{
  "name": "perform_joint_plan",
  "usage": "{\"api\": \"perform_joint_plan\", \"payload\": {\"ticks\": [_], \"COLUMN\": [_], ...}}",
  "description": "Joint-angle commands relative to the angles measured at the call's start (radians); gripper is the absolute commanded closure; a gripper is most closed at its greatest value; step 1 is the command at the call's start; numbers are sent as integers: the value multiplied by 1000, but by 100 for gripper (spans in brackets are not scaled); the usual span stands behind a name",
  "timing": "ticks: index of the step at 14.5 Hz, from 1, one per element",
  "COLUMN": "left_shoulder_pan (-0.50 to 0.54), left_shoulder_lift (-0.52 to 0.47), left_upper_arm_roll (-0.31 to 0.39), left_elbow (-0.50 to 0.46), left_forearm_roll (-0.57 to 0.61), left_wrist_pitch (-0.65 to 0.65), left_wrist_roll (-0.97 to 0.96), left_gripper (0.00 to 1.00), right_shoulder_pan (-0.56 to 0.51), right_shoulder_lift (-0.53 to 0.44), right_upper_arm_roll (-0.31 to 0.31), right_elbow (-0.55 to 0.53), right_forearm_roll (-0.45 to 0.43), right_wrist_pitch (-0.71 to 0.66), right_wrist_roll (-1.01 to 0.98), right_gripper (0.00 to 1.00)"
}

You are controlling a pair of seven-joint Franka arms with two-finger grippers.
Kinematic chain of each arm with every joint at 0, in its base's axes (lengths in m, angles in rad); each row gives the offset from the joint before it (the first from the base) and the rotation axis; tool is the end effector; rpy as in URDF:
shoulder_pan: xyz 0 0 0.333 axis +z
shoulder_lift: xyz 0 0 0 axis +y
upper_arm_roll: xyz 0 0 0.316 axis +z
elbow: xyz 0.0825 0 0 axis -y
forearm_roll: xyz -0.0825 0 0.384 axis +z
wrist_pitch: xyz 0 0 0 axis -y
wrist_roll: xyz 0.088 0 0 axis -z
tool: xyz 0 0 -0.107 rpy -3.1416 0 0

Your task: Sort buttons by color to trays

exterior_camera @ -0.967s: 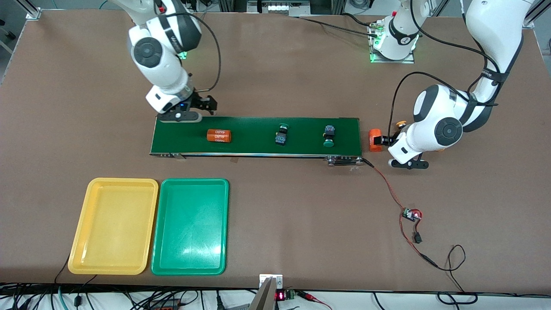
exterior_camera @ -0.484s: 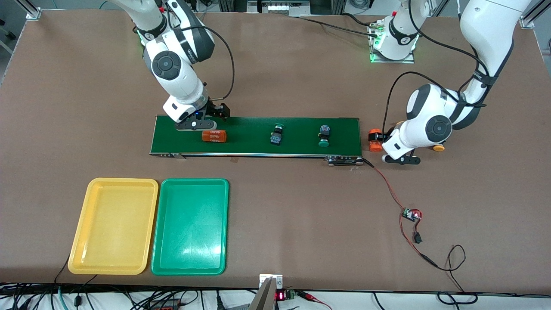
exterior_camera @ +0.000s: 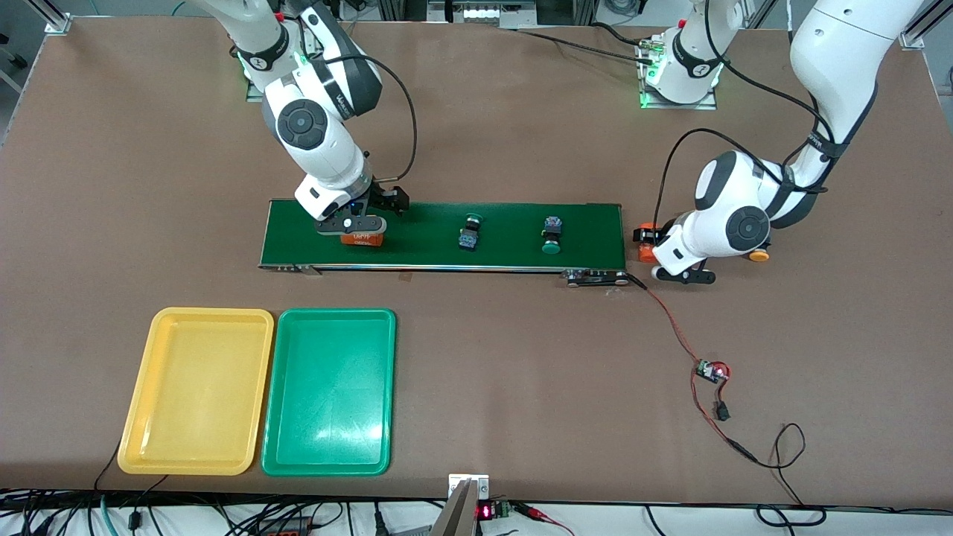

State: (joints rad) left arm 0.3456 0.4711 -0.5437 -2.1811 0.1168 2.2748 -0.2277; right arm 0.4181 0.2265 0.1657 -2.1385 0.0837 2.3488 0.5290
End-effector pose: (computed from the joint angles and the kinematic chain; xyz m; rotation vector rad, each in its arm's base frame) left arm 0.5123 -0.1110 0.1800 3.0014 -0.0721 -0.4981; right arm 0.4720 0.3119 0.2997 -3.0657 0.0127 0.0964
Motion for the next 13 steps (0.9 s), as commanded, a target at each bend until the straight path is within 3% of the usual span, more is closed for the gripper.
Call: {"api": "perform_joint_plan", "payload": {"ticks": [1,3,5,9,13], "left_shoulder_pan": [-14,-16,-16,-16,-25], "left_shoulder_lift": [-6,-28,-90,-158,-175], "left_upper_arm_roll": [-4,-8,-56,-148,-222], "left_elbow": [-3,-2,12,95,112], "left_forearm_roll": [15,15,15,15,20], "left_wrist_pitch": [-1,-14,-69,-175,-195], "left_wrist_roll": [13,13,11,8,60], "left_gripper": [75,91,98,100,100], "right_shoulder_pan": [15,31,36,56,70], "right_shoulder_lift": [27,42,63,92,119], "right_upper_arm_roll": [-6,-5,-6,-6,-6], "right_elbow": [29,57,94,123,149], "right_forearm_roll": [-4,-2,-4,-5,-5], "right_wrist_pitch": [-2,-5,-12,-11,-11], "right_wrist_roll": [69,107,146,149,151], "right_gripper": [0,0,0,0,0]}}
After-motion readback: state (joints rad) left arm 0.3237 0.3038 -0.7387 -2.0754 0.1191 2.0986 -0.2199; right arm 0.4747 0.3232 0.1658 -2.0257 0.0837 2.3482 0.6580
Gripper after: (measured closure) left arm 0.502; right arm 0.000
